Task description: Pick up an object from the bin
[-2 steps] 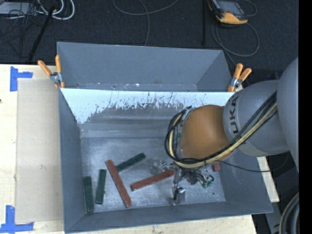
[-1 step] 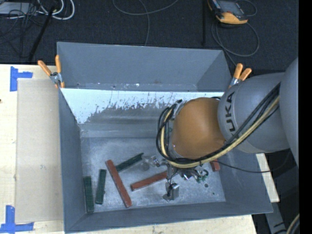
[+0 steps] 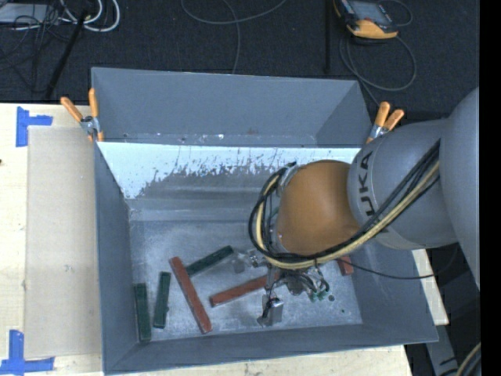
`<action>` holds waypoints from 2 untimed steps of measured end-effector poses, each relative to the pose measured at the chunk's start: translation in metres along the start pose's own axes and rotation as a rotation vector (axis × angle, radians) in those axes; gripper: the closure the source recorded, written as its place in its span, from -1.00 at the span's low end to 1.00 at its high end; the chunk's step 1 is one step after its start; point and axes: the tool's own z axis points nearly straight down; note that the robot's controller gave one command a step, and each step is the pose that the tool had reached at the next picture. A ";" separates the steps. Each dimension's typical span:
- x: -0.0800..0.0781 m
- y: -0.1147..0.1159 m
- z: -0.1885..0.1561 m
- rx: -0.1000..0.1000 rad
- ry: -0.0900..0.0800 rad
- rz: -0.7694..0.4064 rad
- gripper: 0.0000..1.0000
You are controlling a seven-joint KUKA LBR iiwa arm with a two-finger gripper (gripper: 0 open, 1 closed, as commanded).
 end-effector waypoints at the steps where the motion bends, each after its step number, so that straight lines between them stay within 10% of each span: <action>1: 0.005 0.002 0.030 0.000 0.000 0.095 -1.00; 2: 0.005 0.002 0.031 0.001 -0.002 0.094 -1.00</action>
Offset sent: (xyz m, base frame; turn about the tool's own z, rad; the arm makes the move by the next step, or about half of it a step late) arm -0.0052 0.0001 -0.0291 0.0946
